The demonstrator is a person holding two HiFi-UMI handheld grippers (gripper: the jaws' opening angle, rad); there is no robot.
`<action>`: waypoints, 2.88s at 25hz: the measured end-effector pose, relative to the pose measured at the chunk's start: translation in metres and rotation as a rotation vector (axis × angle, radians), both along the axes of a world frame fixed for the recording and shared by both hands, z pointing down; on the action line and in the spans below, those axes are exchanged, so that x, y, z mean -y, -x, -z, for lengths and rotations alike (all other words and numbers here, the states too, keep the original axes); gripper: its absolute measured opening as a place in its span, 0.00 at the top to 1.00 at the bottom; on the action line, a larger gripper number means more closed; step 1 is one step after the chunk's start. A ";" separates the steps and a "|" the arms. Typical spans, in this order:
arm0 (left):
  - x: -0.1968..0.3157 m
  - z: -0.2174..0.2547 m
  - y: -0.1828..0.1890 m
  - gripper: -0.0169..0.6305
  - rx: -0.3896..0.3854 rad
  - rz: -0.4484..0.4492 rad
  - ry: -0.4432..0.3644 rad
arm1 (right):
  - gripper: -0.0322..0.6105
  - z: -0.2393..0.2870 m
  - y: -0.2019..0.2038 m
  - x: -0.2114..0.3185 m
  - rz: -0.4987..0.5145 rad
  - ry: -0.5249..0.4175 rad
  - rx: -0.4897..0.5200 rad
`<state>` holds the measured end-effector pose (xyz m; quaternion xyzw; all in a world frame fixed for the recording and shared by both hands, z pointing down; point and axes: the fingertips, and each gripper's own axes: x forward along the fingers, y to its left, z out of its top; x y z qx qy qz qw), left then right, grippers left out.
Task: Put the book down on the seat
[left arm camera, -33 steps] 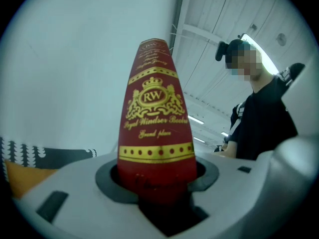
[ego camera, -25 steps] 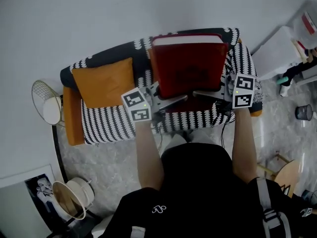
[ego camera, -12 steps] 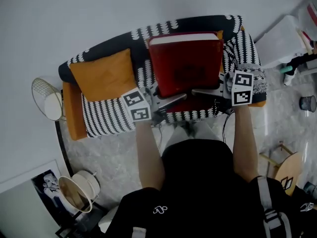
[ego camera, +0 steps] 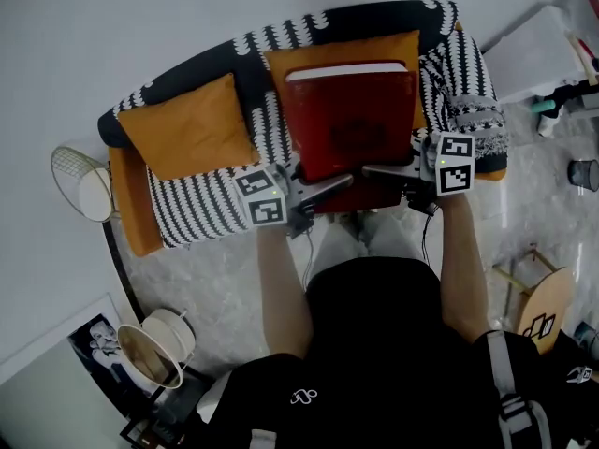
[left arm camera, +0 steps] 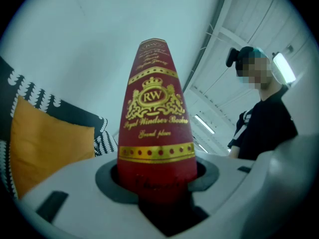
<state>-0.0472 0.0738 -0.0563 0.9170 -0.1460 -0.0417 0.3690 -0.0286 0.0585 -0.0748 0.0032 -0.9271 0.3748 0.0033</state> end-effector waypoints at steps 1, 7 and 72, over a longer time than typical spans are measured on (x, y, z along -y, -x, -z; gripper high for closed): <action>-0.001 -0.005 -0.002 0.63 0.003 -0.002 0.016 | 0.58 -0.005 -0.002 -0.001 -0.002 0.017 0.004; -0.004 -0.040 -0.009 0.63 -0.003 -0.018 0.113 | 0.58 -0.041 -0.008 -0.001 -0.019 0.122 0.004; -0.017 -0.458 -0.023 0.55 -0.056 -0.025 0.684 | 0.55 -0.470 -0.022 -0.008 0.080 0.570 -0.051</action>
